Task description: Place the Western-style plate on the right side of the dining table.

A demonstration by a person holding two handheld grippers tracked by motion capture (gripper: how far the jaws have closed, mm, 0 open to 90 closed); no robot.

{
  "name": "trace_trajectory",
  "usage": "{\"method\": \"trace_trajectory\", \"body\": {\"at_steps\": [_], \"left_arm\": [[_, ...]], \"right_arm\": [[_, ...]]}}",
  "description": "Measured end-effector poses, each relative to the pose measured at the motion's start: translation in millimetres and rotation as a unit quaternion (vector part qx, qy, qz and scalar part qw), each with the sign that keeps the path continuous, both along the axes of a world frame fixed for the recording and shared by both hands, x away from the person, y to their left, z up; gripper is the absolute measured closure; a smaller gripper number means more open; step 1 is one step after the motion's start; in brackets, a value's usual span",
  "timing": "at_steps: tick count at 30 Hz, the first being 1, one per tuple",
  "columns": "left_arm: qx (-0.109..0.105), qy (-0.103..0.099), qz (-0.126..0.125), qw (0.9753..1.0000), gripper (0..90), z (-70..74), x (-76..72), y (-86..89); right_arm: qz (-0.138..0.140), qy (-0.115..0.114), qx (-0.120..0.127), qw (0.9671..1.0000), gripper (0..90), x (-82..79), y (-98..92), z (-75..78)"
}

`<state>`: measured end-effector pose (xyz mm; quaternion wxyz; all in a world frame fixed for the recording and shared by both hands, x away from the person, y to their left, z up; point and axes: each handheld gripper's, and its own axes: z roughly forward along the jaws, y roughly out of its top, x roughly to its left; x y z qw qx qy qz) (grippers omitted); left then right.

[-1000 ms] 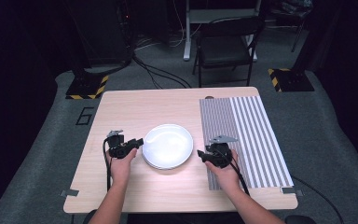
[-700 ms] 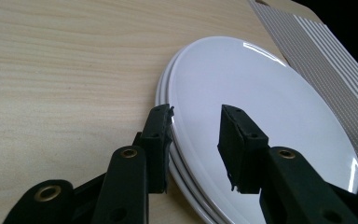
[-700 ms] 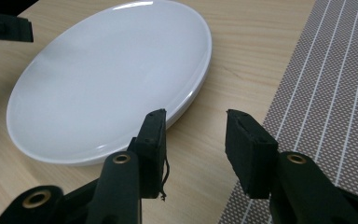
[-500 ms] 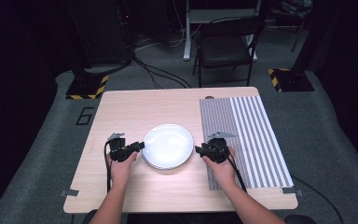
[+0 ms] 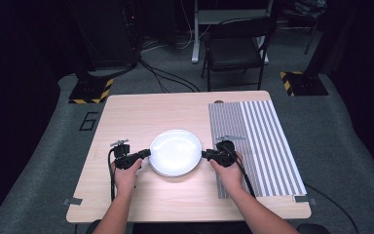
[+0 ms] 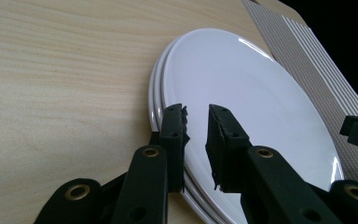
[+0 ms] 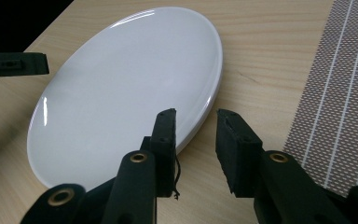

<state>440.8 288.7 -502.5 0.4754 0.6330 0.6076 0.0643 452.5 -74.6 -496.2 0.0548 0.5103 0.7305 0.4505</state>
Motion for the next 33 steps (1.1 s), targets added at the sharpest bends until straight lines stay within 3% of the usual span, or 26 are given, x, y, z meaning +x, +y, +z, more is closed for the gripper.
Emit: {"method": "trace_trajectory", "body": {"at_steps": [8,15,26,31,33], "left_arm": [[-0.002,0.007,0.007,0.9999,76.9,-2.9,2.6,-1.4],[-0.018,0.024,0.012,0.9995,76.6,-5.9,4.1,-0.3],[-0.031,0.029,0.012,0.9990,76.9,-8.3,5.3,2.4],[-0.067,0.035,0.017,0.9970,77.2,-11.8,4.5,4.5],[-0.055,0.031,0.014,0.9979,77.0,-11.2,4.4,4.0]], "right_arm": [[-0.005,0.014,0.015,0.9998,69.2,6.2,1.3,-4.9],[-0.011,0.027,0.029,0.9991,67.3,10.9,2.3,-8.4],[-0.018,0.052,0.045,0.9975,65.2,15.4,5.4,-14.2],[-0.015,0.061,0.051,0.9967,65.4,15.8,7.6,-16.8],[-0.014,0.064,0.054,0.9964,65.5,15.9,7.9,-17.5]]}}
